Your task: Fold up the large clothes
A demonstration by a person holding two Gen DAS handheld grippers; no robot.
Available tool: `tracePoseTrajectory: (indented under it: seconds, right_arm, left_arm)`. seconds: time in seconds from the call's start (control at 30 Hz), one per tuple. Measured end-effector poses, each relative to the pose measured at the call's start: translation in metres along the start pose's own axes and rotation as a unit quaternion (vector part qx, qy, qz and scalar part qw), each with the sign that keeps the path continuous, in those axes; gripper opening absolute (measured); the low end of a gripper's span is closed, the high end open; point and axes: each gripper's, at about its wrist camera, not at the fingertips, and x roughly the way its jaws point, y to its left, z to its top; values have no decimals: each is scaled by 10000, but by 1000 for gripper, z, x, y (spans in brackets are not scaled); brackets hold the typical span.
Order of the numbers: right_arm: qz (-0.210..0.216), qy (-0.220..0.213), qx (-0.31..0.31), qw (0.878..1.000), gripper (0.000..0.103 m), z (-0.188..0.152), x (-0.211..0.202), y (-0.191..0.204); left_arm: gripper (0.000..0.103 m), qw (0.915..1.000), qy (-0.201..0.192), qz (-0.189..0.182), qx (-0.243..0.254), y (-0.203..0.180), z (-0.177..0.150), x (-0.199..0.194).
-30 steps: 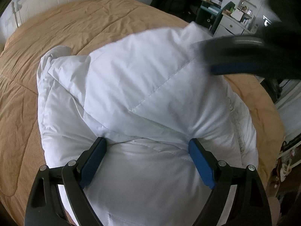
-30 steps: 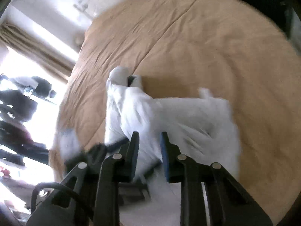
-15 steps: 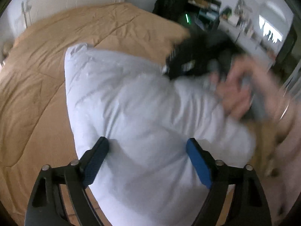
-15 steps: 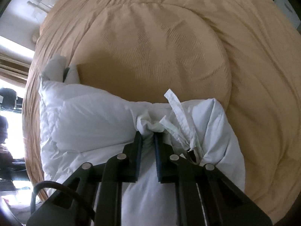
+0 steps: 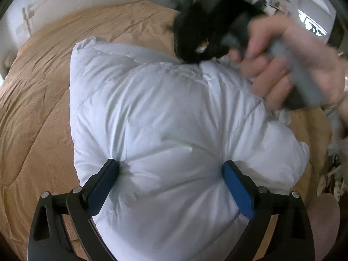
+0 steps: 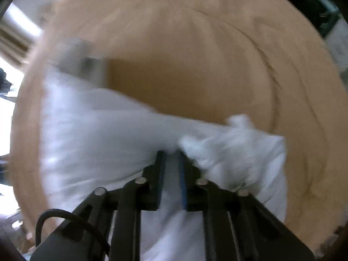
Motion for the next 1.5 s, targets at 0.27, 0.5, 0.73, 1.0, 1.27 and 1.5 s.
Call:
tracePoseTrajectory:
  seconds: [0.27, 0.5, 0.73, 1.0, 1.27, 1.5]
  right_arm:
    - [234, -945, -40, 9952, 0, -60, -94, -13]
    - [728, -598, -75, 9955, 2, -155, -79, -7]
    - [1130, -526, 538, 9907, 0, -166, -37, -34]
    - [438, -1109, 419, 9920, 61, -198, -87, -11]
    - [-826, -1247, 225, 9885, 103, -209, -66, 15]
    - [1512, -459, 1463, 9765, 103, -209, -31, -57]
  left_arm:
    - [99, 9999, 72, 38, -131, 0, -2, 3]
    - [99, 9999, 79, 18, -106, -4, -10, 0]
    - [97, 9994, -96, -133, -300, 8, -27, -38]
    - [97, 9663, -140, -798, -2445, 115, -42, -56]
    - [97, 9657, -122, -696, -2500, 149, -17, -38]
    - [97, 9709, -22, -986, -2181, 162, 20, -5]
